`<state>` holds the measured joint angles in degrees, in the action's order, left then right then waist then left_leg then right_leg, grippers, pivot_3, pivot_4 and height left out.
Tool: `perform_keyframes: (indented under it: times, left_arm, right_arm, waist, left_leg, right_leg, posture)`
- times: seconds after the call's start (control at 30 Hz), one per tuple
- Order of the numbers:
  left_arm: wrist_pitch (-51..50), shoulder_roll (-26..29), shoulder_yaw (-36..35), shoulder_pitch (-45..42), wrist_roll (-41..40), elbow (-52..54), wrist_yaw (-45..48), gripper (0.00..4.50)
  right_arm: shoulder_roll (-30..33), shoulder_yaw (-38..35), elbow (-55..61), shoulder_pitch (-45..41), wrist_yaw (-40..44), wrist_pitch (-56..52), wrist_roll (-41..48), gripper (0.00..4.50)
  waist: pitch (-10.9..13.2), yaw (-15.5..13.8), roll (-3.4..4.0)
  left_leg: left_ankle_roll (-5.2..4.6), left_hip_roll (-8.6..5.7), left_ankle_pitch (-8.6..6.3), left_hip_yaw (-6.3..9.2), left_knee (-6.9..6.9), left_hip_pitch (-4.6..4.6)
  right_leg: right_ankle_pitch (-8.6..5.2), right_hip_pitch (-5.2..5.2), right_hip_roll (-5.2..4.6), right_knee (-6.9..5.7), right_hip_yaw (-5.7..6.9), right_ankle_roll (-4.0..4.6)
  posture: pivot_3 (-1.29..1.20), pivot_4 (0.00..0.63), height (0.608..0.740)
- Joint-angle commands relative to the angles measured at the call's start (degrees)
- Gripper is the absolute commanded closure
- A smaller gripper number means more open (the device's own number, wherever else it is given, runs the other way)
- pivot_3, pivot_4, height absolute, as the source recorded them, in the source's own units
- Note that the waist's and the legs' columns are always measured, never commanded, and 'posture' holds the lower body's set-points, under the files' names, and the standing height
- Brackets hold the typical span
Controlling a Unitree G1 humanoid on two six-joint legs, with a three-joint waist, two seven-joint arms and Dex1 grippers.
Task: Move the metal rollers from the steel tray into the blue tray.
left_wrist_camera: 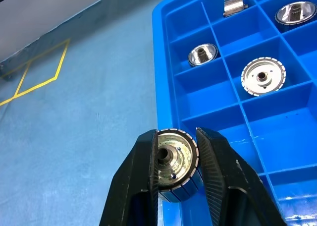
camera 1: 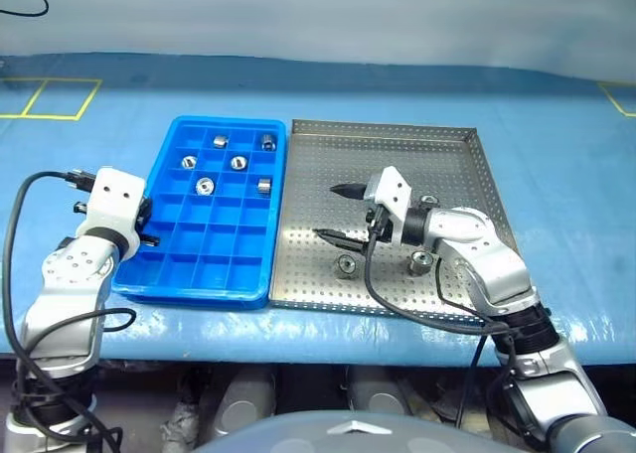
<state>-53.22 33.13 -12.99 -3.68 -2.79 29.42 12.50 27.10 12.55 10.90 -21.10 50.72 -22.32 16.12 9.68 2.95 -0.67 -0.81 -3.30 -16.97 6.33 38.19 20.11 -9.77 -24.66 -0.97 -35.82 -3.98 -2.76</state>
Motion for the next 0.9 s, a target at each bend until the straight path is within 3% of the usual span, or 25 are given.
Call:
perform_keyframes:
  times: [0.03, 0.63, 0.83, 0.9]
  left_arm:
    - [1.60, -0.94, 0.00, -1.72, 0.87, -0.54, -1.04, 3.26]
    - [5.08, -1.27, 4.94, -5.36, 0.98, -8.38, 1.24, 3.26]
    - [5.89, -3.38, 3.94, -5.24, 1.35, -5.81, -0.68, 1.38]
    - [7.59, -4.37, 3.34, -5.61, 0.74, -5.25, -0.76, 1.38]
  right_arm:
    - [-0.39, 0.25, 3.28, -0.74, 0.96, 0.86, 0.94, 0.00]
    - [0.80, 0.24, 7.74, 0.80, -0.49, -1.99, 0.28, 0.00]
    - [0.93, -0.09, 7.94, 1.01, -0.91, -2.06, 0.67, 0.00]
    - [0.97, -0.04, 7.92, 0.81, -1.00, -2.09, 0.58, 0.00]
  waist:
    - [0.00, -0.23, 0.00]
    - [0.00, 0.02, -0.01]
    - [-0.01, 0.33, -0.01]
    - [-0.01, 0.33, -0.01]
  left_leg:
    - [0.00, 0.00, 0.00, 0.01, 0.00, 0.01]
    - [0.16, -0.03, 0.10, 0.05, 0.00, 0.09]
    - [0.16, -0.04, 0.10, 0.07, 0.01, 0.13]
    - [0.15, -0.05, 0.10, 0.08, 0.01, 0.14]
  right_leg:
    - [0.00, 0.00, 0.00, 0.00, 0.01, 0.00]
    - [0.00, -0.07, -0.05, -0.01, 0.07, 0.01]
    - [0.00, -0.10, -0.07, -0.01, 0.08, 0.01]
    - [0.00, -0.10, -0.08, -0.01, 0.09, 0.01]
  posture:
    - [-0.03, 0.150, 0.740]
    - [-0.09, 0.150, 0.740]
    - [-0.08, 0.150, 0.740]
    - [-0.08, 0.150, 0.740]
